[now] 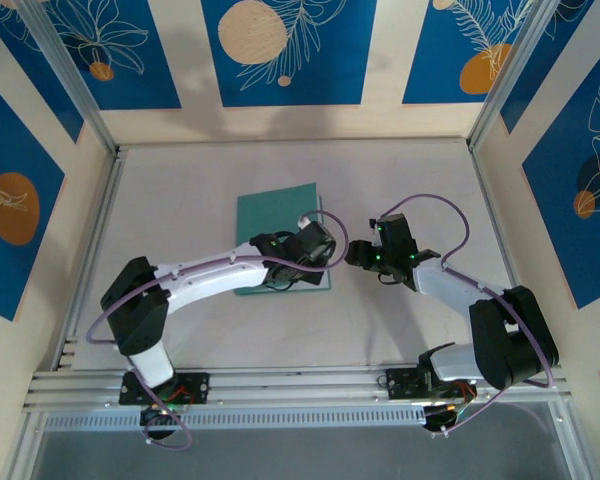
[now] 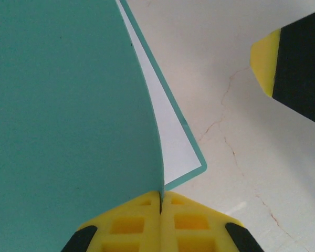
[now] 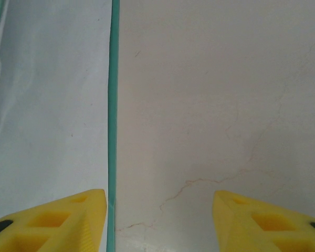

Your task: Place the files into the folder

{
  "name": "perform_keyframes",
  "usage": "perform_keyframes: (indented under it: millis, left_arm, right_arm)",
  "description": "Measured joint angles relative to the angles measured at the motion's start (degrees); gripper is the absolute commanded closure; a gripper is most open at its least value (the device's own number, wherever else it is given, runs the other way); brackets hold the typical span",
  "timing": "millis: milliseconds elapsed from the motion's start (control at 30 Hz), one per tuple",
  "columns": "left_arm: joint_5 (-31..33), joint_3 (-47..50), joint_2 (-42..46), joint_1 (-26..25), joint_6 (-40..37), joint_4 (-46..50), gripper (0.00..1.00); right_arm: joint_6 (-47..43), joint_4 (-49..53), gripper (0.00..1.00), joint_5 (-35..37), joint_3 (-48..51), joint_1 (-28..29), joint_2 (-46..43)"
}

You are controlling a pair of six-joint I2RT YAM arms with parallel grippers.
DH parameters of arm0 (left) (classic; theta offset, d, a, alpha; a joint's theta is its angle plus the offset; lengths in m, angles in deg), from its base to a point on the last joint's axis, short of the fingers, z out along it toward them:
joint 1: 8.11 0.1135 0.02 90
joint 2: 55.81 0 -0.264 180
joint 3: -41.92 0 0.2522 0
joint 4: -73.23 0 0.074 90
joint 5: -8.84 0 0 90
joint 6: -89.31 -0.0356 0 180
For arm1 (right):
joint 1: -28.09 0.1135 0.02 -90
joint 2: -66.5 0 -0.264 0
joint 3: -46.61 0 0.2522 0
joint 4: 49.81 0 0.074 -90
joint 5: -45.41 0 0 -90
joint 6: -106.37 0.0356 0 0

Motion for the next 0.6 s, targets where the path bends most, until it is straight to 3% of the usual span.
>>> perform_keyframes:
  millis: [100, 600]
  left_arm:
    - [-1.1, 0.0, -0.3, -0.1, 0.7, -0.4, 0.74]
    - [-2.3, -0.1, 0.3, -0.1, 1.0, -0.3, 0.57]
  right_arm:
    - [0.0, 0.0, 0.44, 0.0, 0.0, -0.3, 0.0]
    - [0.4, 0.0, 0.44, 0.0, 0.0, -1.0, 0.0]
